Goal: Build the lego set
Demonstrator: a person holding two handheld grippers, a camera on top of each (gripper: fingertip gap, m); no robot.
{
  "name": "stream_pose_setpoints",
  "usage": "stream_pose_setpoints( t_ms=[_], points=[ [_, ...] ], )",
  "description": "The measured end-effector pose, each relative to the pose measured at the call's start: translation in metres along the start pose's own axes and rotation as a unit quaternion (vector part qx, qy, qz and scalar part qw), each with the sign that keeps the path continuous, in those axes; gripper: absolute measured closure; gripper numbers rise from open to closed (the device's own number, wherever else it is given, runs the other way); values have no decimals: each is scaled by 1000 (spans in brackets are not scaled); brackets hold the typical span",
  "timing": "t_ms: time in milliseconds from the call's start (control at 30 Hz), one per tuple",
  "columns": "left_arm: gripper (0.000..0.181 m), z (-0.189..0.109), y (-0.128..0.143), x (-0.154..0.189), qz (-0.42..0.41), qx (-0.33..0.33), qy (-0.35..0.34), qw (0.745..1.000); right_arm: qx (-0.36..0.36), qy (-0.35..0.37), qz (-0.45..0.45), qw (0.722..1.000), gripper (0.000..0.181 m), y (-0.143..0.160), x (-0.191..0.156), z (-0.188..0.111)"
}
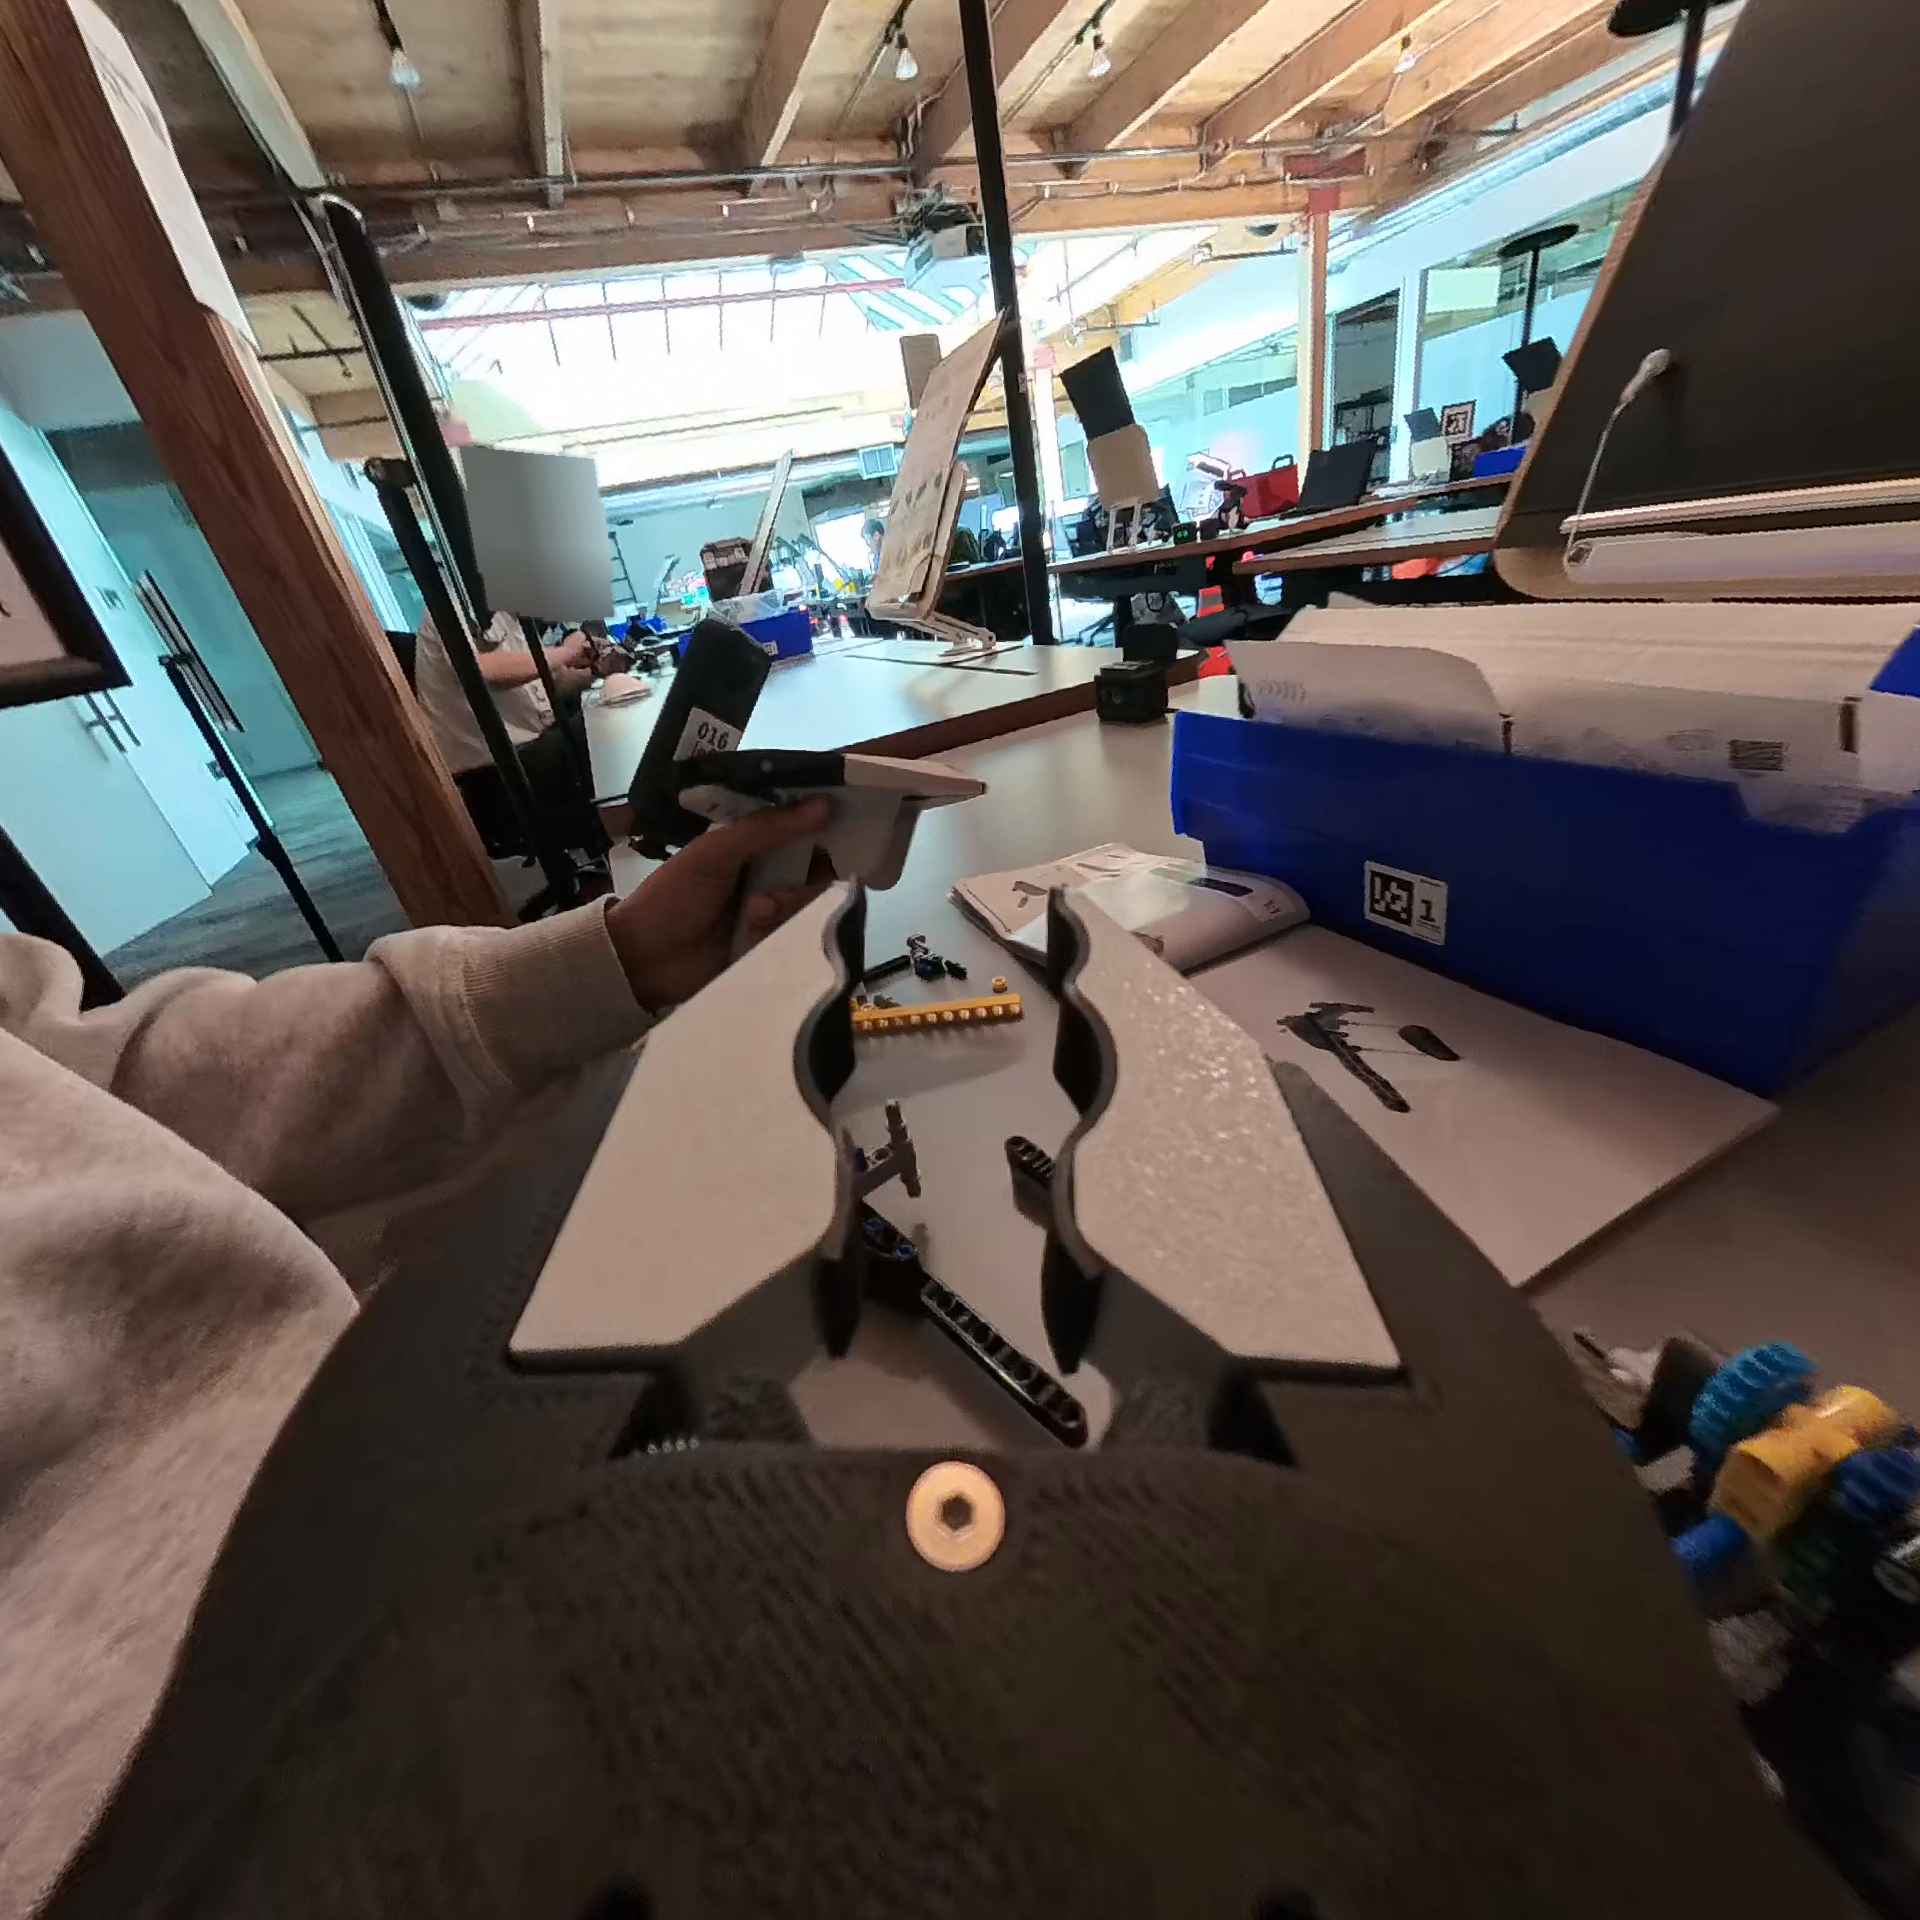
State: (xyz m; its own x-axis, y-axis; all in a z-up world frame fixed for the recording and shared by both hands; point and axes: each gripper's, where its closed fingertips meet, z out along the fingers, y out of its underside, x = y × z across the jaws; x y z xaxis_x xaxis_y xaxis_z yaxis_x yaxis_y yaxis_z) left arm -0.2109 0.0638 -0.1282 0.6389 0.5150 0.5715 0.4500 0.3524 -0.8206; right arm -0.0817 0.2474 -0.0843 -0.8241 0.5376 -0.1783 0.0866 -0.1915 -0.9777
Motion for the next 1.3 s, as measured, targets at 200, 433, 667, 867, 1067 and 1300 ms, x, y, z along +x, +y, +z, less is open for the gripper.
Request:
stream_pose_setpoints(
  t_ms=[200,433,667,867,1067,1300],
  points=[
    [181,0,-1,-2,-8,2,2,1000,10,4,14,1000,147,-3,5,-3],
    [181,-2,-3,-6,-10,6,-4,1000,15,5,29,999,147,-4,7,-3],
    [181,-7,-9,-10,-25,21,-4,999,44,4,71,996,146,-11,15,-10],
    [181,-6,-8,-10,-22,17,-5,1000,38,2,74,997,146,-9,15,-8],
    [181,-8,-11,-13,-24,21,-8,999,40,5,81,996,146,-9,17,-9],
    [181,-10,-13,-15,-27,26,-10,999,36,28,62,997,150,-9,21,-11]
  ],
)
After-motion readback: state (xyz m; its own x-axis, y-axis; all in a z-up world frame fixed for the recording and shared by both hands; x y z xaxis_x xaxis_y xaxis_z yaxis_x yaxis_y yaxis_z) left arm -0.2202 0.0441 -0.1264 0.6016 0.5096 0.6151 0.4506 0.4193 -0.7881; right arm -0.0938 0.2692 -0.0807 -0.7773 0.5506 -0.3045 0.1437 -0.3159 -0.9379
